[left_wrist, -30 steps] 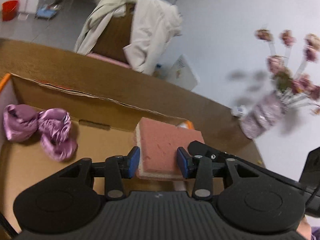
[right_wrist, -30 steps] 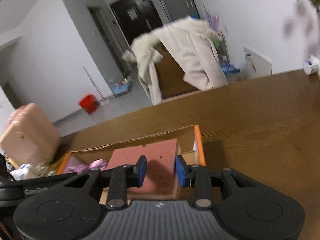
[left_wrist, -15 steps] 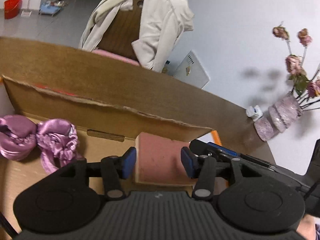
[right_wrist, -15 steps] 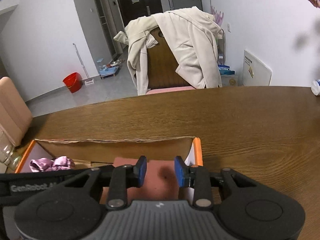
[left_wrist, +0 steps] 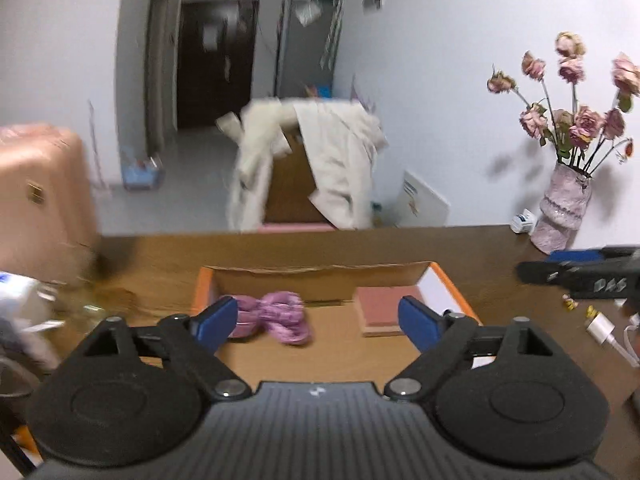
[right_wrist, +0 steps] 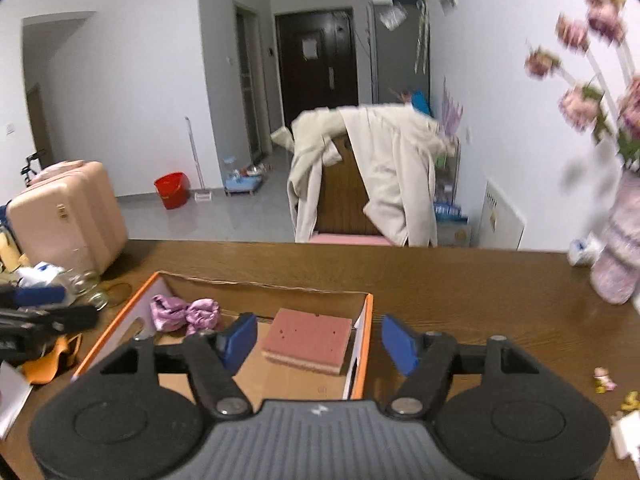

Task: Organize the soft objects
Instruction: 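Withdraw both grippers from the box back toward the pile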

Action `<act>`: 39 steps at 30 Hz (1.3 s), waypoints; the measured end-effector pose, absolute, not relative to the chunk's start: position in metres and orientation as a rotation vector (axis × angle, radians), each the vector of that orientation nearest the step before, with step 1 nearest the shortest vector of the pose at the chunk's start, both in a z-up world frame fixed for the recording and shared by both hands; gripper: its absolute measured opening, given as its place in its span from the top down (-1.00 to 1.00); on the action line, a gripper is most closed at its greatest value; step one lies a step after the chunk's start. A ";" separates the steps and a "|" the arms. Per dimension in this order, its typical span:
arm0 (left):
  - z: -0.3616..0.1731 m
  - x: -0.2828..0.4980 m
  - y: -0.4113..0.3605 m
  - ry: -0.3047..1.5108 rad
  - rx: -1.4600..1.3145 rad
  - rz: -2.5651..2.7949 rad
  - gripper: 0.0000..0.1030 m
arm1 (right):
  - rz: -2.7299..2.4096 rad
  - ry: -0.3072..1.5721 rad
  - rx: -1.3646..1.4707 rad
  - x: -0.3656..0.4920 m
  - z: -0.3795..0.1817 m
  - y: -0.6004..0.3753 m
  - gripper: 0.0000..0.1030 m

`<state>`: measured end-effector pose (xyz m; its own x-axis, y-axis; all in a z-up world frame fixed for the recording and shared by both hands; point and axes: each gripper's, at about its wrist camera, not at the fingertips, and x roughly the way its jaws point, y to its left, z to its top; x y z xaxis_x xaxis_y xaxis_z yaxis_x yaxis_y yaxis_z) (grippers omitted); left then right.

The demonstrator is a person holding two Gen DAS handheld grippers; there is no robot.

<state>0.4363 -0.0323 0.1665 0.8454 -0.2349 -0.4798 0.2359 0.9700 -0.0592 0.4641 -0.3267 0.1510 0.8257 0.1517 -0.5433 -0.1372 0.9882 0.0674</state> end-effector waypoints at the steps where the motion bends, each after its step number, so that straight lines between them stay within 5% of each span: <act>1: 0.169 0.422 -0.028 0.484 0.011 -0.240 -0.79 | 0.154 0.564 0.013 0.451 0.155 -0.325 -0.48; 8: 0.159 0.306 0.004 0.343 0.032 -0.181 -1.00 | 0.179 0.421 -0.025 0.344 0.162 -0.310 -0.72; 21: 0.087 0.112 0.001 0.122 0.154 -0.192 -1.00 | 0.198 0.261 -0.038 0.159 0.087 -0.279 -0.98; 39: 0.048 0.079 0.010 0.215 0.122 -0.216 -1.00 | 0.184 0.341 -0.007 0.100 0.035 -0.267 -0.99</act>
<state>0.0786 0.0100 0.0475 0.9542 -0.1988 -0.2238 0.2247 0.9696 0.0968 0.1004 -0.2668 0.0348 0.9259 0.1780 -0.3332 -0.1803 0.9833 0.0243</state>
